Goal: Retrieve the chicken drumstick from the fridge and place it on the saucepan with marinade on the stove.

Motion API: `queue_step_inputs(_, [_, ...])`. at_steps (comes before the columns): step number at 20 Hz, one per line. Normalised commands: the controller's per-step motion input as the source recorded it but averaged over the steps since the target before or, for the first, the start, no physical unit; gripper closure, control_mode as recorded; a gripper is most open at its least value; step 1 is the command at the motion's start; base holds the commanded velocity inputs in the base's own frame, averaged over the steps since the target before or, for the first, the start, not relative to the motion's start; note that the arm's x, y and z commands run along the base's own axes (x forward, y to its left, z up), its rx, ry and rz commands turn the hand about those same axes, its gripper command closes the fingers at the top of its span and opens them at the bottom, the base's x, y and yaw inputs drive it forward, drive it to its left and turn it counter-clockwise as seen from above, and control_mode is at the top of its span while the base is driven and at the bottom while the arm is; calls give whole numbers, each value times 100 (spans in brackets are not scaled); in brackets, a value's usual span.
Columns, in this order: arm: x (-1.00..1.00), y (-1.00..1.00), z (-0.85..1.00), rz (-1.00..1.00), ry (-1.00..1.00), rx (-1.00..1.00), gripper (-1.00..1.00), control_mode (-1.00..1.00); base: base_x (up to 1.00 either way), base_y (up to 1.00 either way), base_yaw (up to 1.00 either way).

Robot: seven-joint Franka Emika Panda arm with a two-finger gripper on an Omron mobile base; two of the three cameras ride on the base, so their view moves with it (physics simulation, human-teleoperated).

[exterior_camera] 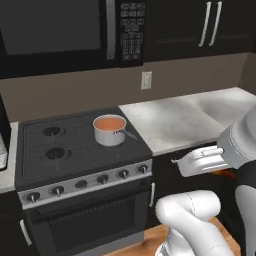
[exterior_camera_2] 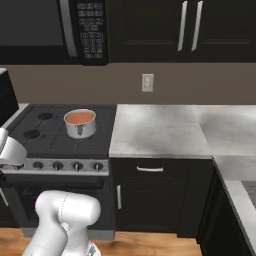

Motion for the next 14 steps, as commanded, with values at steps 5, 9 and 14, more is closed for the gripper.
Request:
queue_step_inputs(5, [0, 0, 0, 0, 0, 0, 100, 100, 96, 0, 3])
queue_step_inputs(9, [0, 0, 0, 0, 0, 0, 100, 100, 55, -4, 5])
queue_step_inputs(14, [0, 0, 0, 0, 0, 0, 100, 100, 38, -3, 7])
